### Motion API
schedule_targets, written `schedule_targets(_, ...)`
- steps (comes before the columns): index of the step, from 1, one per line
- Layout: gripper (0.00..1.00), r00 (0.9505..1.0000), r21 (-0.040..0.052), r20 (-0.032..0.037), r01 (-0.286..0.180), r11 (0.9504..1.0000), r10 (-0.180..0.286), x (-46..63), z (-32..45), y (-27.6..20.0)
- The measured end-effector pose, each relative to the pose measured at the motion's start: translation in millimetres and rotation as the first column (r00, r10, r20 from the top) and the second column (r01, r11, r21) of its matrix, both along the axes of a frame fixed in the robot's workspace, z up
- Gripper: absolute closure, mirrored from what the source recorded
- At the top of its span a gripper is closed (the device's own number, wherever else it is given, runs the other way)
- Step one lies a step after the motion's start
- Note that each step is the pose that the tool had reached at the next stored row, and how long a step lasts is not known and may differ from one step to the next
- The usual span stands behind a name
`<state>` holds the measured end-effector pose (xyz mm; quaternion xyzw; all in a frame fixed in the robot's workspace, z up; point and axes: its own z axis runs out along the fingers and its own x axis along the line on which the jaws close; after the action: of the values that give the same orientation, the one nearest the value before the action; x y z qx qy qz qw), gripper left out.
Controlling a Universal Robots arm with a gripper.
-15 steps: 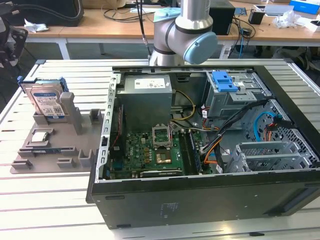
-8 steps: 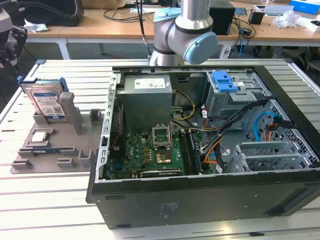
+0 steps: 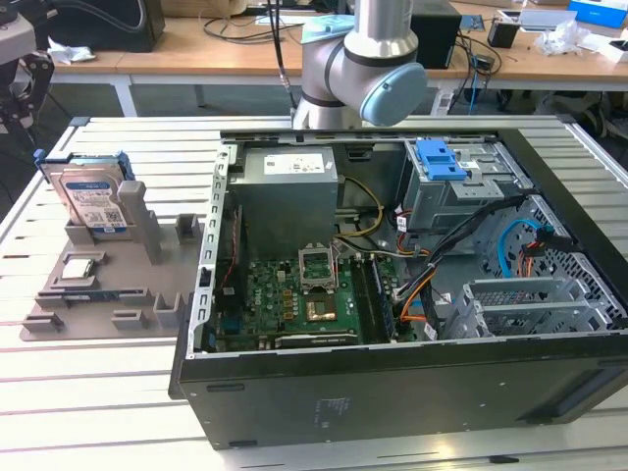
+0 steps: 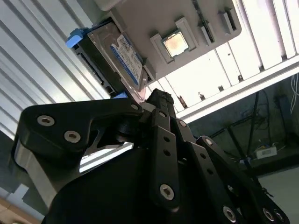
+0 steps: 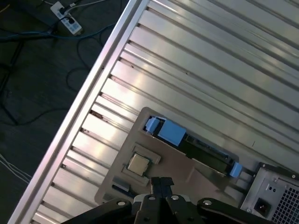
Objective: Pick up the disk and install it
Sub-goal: 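Pick up the disk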
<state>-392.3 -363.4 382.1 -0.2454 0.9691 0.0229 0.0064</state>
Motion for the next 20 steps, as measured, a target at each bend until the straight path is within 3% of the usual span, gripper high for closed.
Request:
schedule_targets(5,0.89,0.9970,0.0000,-0.0001,-0.077,0.9970,0.077,0.0,0.0,0.0)
schedule_targets(9,0.89,0.9942,0.0000,0.0000,-0.108,0.9942,0.108,0.0,0.0,0.0)
schedule_targets(20,0.89,0.9758,0.0000,-0.0001,-0.219,0.9758,0.219,0.0,0.0,0.0)
